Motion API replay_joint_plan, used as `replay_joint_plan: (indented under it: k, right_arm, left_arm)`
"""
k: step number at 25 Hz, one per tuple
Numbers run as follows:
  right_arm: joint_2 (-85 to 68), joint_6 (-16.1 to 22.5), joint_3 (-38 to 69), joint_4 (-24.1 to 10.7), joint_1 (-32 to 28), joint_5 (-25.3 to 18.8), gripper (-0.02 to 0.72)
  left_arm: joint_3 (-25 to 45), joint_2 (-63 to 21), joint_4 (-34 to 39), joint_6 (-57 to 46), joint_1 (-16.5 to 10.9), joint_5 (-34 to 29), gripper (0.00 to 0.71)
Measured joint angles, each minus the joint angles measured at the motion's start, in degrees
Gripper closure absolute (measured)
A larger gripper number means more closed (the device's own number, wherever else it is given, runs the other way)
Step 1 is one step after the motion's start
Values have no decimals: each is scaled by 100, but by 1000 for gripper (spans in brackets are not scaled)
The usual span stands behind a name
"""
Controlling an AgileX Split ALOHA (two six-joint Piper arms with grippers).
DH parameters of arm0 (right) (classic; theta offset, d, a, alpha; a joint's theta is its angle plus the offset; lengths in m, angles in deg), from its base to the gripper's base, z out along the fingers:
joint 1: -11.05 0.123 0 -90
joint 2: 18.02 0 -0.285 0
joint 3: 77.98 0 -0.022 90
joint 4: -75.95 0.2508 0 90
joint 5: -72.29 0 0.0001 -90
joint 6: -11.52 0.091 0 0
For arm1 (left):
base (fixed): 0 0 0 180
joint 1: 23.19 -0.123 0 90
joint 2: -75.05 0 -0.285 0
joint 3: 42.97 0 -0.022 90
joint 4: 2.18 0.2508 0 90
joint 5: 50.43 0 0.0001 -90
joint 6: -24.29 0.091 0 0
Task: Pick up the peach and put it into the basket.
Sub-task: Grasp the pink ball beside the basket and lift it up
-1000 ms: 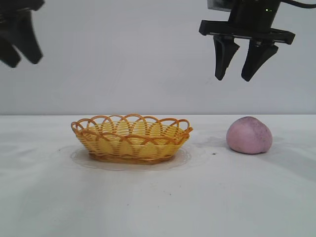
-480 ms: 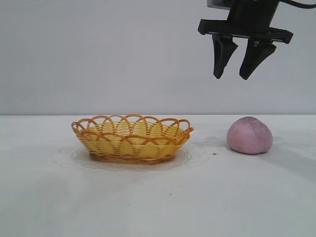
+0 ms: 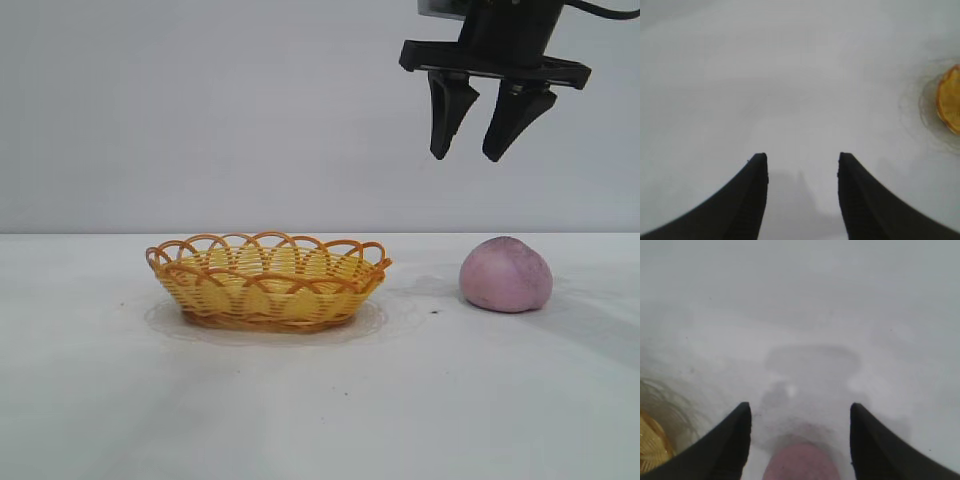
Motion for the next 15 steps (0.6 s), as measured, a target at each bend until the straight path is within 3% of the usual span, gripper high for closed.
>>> replay_joint_plan:
  k: [8,15]
  right_arm:
    - [58,0,0,41,0,0,288]
    - [58,-8,0,41,0,5,288]
  left_arm:
    - [789,-1839,-147,0,8,-1250,427]
    - [1635,-3087,-219,0,8,-1601,427]
